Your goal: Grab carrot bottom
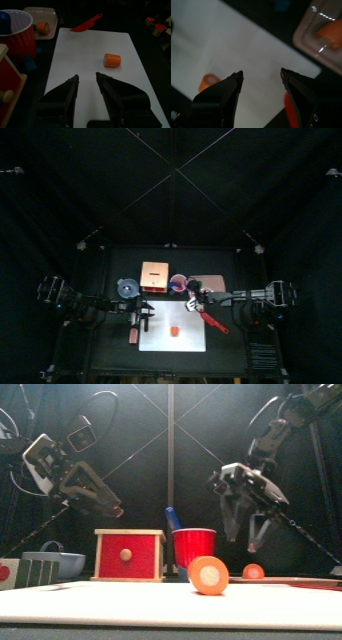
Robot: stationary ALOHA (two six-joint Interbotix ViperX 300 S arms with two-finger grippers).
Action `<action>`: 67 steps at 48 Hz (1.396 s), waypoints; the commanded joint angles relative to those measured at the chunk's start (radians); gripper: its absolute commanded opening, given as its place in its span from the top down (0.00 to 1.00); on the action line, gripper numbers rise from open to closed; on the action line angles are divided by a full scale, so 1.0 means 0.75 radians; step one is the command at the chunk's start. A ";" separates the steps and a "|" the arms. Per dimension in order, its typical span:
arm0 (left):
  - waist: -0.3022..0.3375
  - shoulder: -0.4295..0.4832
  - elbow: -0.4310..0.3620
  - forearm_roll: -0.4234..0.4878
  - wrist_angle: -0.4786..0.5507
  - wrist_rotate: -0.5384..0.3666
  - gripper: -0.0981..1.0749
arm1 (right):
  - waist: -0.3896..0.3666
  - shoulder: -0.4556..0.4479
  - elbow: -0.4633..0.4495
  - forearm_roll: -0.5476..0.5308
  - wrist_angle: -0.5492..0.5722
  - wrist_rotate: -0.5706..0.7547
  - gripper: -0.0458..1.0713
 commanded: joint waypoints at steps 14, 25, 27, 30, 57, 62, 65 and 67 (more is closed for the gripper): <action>0.008 -0.016 -0.027 0.004 0.004 0.002 0.28 | 0.170 0.198 -0.225 0.200 -0.027 0.000 0.13; 0.008 -0.016 -0.018 0.018 0.008 0.002 0.28 | 0.176 0.270 -0.272 0.250 -0.031 0.008 0.13; 0.008 -0.016 -0.018 0.020 0.008 0.002 0.28 | 0.176 0.282 -0.278 0.254 -0.031 0.008 0.13; 0.008 -0.016 -0.014 0.027 0.008 0.002 0.28 | 0.176 0.301 -0.282 0.254 -0.031 0.008 0.13; 0.012 -0.016 0.000 0.045 0.008 0.002 0.28 | 0.133 0.382 -0.333 0.219 -0.012 0.006 0.15; 0.016 -0.016 -0.002 0.045 0.008 0.002 0.28 | 0.133 0.385 -0.333 0.219 0.008 0.006 0.18; 0.018 -0.016 -0.002 0.045 0.008 0.002 0.28 | 0.139 0.385 -0.333 0.217 0.020 0.006 0.22; 0.020 -0.016 0.000 0.045 0.008 0.002 0.28 | 0.141 0.385 -0.333 0.217 0.027 0.006 0.25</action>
